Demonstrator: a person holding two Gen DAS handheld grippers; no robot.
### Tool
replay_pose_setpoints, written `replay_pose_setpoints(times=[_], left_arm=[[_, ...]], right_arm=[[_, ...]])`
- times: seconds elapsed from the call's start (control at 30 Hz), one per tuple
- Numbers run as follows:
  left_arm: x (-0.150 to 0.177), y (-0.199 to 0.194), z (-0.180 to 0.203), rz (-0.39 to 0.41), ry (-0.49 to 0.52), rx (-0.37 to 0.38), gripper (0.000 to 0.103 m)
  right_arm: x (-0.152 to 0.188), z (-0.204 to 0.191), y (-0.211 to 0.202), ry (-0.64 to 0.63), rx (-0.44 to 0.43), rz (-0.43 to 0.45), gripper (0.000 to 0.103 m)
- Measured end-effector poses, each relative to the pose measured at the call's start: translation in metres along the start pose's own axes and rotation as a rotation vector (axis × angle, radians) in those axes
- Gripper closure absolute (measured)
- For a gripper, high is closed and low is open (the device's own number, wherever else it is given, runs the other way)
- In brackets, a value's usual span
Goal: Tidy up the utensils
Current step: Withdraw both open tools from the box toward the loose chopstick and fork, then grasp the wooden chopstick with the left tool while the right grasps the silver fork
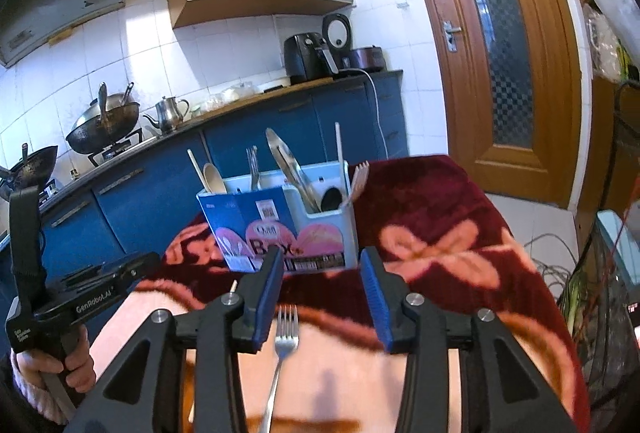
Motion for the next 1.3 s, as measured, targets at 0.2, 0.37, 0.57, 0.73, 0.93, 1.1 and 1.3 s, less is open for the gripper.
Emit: replay_pose_setpoints(times=[0.2, 0.37, 0.57, 0.73, 0.93, 1.1, 1.3], left_arm=[[0.024, 0.014, 0.008, -0.090, 0.027, 0.001, 0.067], [0.034, 0.024, 0.010, -0.139, 0.036, -0.010, 0.067], [0.043, 0.038, 0.016, -0.196, 0.053, -0.010, 0.067], [0.051, 0.049, 0.024, -0.246, 0.069, 0.004, 0.067], [0.053, 0.062, 0.029, -0.288, 0.077, 0.021, 0.068], [0.048, 0.070, 0.035, -0.315, 0.101, 0.032, 0.068], [0.047, 0.084, 0.041, -0.387, 0.086, 0.064, 0.079]], right_arm=[[0.022, 0.011, 0.002, 0.035, 0.022, -0.048, 0.059], [0.036, 0.021, 0.004, 0.053, 0.048, -0.072, 0.058], [0.049, 0.031, 0.011, 0.078, 0.063, -0.108, 0.057], [0.058, 0.037, 0.015, 0.098, 0.062, -0.126, 0.055], [0.067, 0.044, 0.019, 0.122, 0.059, -0.147, 0.055], [0.069, 0.052, 0.019, 0.140, 0.061, -0.146, 0.055], [0.071, 0.057, 0.019, 0.156, 0.057, -0.147, 0.055]])
Point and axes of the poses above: each gripper's, at about its wrist camera, not at the fingertips, and y roughly the way its jaws point, z to its right, x to its underside, the point moved 7 cm from there along y, roughly the way its jaws point, and after that the axes turned 6 degrees about -x, right-handed, at the moved point
